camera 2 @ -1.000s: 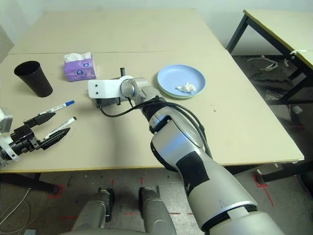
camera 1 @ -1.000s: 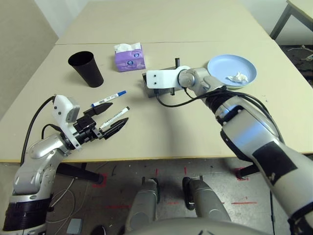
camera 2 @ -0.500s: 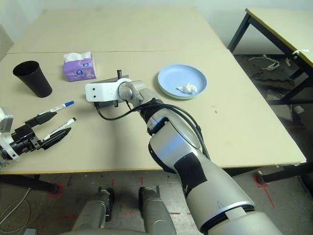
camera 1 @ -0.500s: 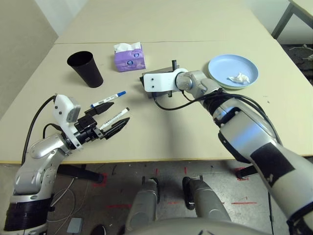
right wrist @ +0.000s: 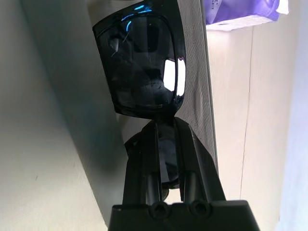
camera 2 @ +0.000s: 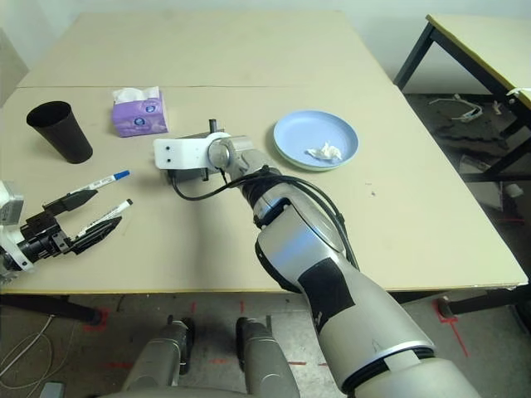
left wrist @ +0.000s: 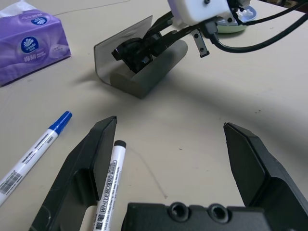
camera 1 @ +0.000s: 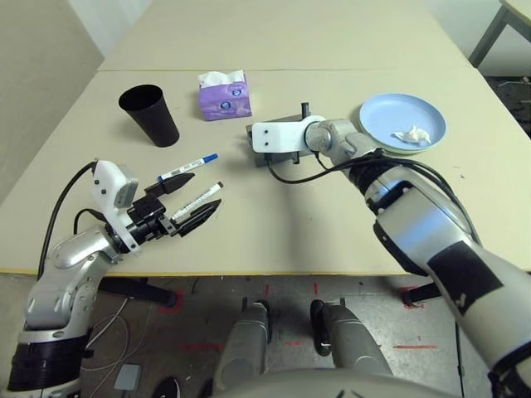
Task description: Organize and tidy the items on the table.
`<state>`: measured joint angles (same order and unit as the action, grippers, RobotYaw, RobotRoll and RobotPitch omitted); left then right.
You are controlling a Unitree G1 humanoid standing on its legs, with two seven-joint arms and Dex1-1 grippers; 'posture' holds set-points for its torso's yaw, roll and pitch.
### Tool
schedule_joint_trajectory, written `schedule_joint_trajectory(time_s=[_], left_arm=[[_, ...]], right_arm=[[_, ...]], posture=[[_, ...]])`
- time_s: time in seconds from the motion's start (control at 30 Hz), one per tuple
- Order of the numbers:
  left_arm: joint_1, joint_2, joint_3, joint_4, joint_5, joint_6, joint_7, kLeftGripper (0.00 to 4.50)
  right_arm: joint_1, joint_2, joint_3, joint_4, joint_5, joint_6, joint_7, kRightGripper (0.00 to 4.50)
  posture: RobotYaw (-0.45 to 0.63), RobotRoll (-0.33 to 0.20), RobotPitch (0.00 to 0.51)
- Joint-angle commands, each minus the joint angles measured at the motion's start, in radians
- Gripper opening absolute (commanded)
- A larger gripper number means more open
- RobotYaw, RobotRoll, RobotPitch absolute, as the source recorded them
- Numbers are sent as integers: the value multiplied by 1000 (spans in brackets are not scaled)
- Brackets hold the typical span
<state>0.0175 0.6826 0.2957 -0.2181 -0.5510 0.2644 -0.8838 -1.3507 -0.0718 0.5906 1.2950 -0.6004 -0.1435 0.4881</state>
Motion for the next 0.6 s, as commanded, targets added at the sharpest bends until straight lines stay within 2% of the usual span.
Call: schedule_joint_trajectory(time_s=[0.03,0.23,0.43,0.6], left_arm=[[-5,-2,-17,20,23,-18,-8,4500],[-19,2,-14,48,30,-30,-16,4500],[-16,-1,-16,53,35,-35,-21,4500],[-14,-1,-16,60,40,-40,-25,4500]], right_arm=[[17,3,-34,3,30,51,97,169],[25,29,-100,-62,115,83,320,169],[43,23,-111,-119,134,98,411,169],[44,10,-114,-143,138,92,415,1880]], posture=[[-20,0,205],[-23,0,203],[-26,0,202],[-31,0,203]])
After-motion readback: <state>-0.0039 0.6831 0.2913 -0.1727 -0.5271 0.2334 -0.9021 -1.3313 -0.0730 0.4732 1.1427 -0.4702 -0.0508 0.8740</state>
